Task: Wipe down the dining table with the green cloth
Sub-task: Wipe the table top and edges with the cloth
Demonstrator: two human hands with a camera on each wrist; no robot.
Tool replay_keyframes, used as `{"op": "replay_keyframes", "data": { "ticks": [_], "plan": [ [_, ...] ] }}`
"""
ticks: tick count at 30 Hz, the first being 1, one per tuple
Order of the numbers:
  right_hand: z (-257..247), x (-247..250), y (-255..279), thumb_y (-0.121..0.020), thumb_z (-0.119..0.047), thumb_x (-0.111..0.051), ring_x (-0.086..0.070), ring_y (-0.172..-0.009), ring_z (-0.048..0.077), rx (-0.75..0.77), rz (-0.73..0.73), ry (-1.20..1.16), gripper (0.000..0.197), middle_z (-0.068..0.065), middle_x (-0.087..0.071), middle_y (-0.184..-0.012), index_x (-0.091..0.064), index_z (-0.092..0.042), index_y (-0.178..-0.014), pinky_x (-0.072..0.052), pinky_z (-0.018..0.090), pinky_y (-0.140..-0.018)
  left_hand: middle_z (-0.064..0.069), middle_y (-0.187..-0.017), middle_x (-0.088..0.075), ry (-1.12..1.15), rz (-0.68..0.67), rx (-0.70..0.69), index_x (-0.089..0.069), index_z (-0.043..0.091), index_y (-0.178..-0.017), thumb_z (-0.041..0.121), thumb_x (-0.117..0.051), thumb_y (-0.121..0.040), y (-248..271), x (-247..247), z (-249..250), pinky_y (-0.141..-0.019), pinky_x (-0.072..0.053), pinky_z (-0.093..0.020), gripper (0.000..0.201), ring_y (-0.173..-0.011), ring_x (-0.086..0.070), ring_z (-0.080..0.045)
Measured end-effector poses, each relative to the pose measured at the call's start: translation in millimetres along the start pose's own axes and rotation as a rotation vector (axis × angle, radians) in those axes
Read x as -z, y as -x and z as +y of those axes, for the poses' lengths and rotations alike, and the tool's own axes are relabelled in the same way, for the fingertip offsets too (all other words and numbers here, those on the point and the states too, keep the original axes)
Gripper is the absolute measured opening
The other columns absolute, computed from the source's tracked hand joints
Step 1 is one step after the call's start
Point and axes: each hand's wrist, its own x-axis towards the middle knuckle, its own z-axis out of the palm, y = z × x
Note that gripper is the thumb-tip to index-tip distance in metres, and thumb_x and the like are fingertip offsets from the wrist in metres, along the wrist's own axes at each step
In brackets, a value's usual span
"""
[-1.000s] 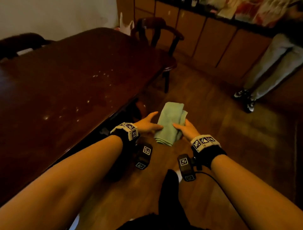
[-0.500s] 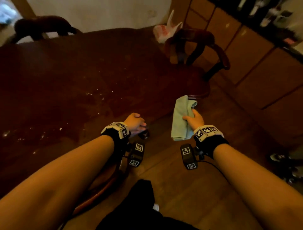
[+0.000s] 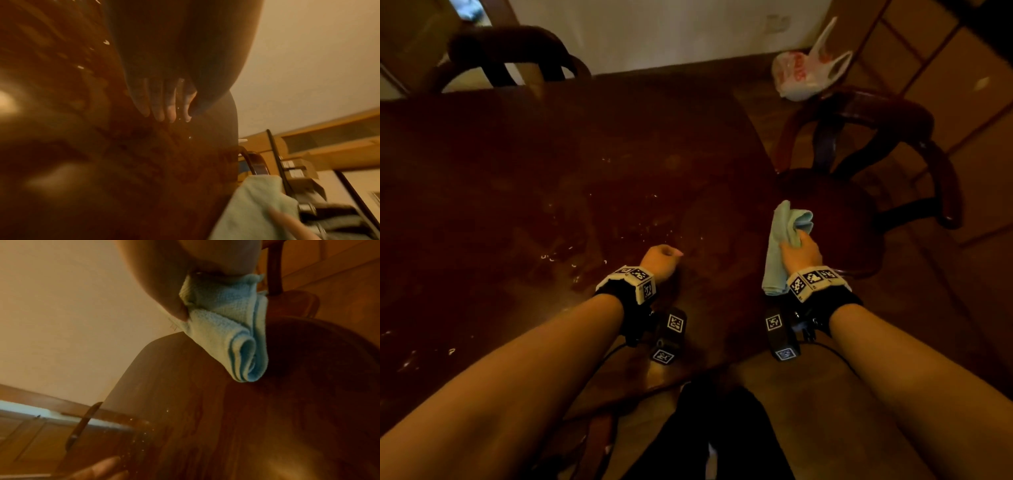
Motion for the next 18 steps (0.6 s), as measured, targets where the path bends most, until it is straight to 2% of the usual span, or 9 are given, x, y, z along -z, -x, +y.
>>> {"op": "replay_keyframes", "data": {
  "ticks": [3,5,7,9,12,14,15,16,18],
  "plan": [
    [-6,-20,-31,-0.093,-0.03,-0.048,-0.056,-0.111,0.033,0.12,-0.022,-0.01,0.032,0.014,-0.056,-0.127,-0.06,-0.015,-0.118,-0.041,0.029,-0.082,0.002,-0.076,-0.053,0.039,0.036,0.038,-0.061,0.006,-0.111,0.016,-0.046,-0.096,-27,-1,16,-0.062,-0.04,-0.026,0.023,-0.067,-0.049,-0.011],
    [-5,-35,-51,-0.093,-0.023,-0.049,-0.052,-0.117,0.033,0.206,-0.056,0.055,0.031,0.015,-0.05,-0.132,-0.059,-0.012,-0.12,-0.043,0.033,-0.092,0.004,-0.073,-0.051,0.059,0.081,0.056,-0.061,0.006,-0.111,0.016,-0.045,-0.096,-46,0,25,-0.06,-0.039,-0.026,0.024,-0.064,-0.048,-0.009],
    [0,-49,-61,-0.09,-0.019,-0.054,-0.04,-0.129,0.033,0.283,-0.147,0.185,0.039,0.015,-0.04,-0.141,-0.051,-0.011,-0.128,-0.037,0.039,-0.106,0.002,-0.069,-0.051,0.095,0.142,0.066,-0.061,0.005,-0.112,0.012,-0.044,-0.095,-60,1,31,-0.054,-0.037,-0.024,0.025,-0.059,-0.046,-0.011],
    [5,-62,-69,-0.086,-0.032,-0.059,-0.021,-0.141,0.03,0.363,-0.266,0.413,0.061,0.011,-0.022,-0.153,-0.035,-0.016,-0.139,-0.025,0.041,-0.114,-0.001,-0.074,-0.057,0.103,0.209,0.078,-0.06,0.005,-0.113,0.008,-0.043,-0.094,-73,2,35,-0.052,-0.037,-0.023,0.026,-0.058,-0.048,-0.012],
    [7,-77,-76,-0.083,-0.051,-0.054,0.006,-0.146,0.03,0.431,-0.373,0.671,0.081,0.007,0.004,-0.158,-0.01,-0.028,-0.146,-0.009,0.048,-0.118,-0.013,-0.111,-0.064,0.039,0.237,0.08,-0.059,0.009,-0.116,0.006,-0.043,-0.093,-85,2,40,-0.064,-0.043,-0.027,0.028,-0.075,-0.055,-0.016],
    [0,-84,-85,-0.086,-0.049,-0.051,0.012,-0.145,0.032,0.436,-0.391,0.681,0.08,0.007,0.011,-0.158,-0.003,-0.032,-0.146,-0.005,0.052,-0.117,-0.012,-0.129,-0.056,-0.046,0.235,0.059,-0.056,0.012,-0.123,0.008,-0.045,-0.093,-95,3,39,-0.075,-0.048,-0.031,0.032,-0.093,-0.06,-0.02],
    [-4,-86,-92,-0.087,-0.046,-0.05,0.014,-0.145,0.032,0.429,-0.386,0.671,0.079,0.007,0.012,-0.158,0.001,-0.032,-0.147,-0.003,0.052,-0.118,-0.01,-0.138,-0.049,-0.09,0.235,0.052,-0.054,0.013,-0.127,0.009,-0.046,-0.093,-99,3,39,-0.089,-0.048,-0.033,0.035,-0.111,-0.057,-0.023],
    [-10,-88,-101,-0.088,-0.043,-0.049,0.015,-0.145,0.031,0.416,-0.378,0.664,0.08,0.006,0.013,-0.158,0.004,-0.03,-0.147,-0.002,0.052,-0.118,-0.009,-0.146,-0.04,-0.132,0.239,0.052,-0.051,0.015,-0.131,0.01,-0.048,-0.092,-105,3,38,-0.103,-0.041,-0.035,0.039,-0.127,-0.046,-0.025],
    [-22,-91,-122,-0.088,-0.037,-0.049,0.015,-0.145,0.03,0.395,-0.348,0.667,0.082,0.004,0.013,-0.158,0.008,-0.026,-0.147,0.0,0.05,-0.119,-0.007,-0.155,-0.024,-0.209,0.245,0.045,-0.044,0.02,-0.137,0.014,-0.051,-0.091,-115,4,39,-0.116,-0.025,-0.041,0.048,-0.142,-0.025,-0.026]
  ]
}}
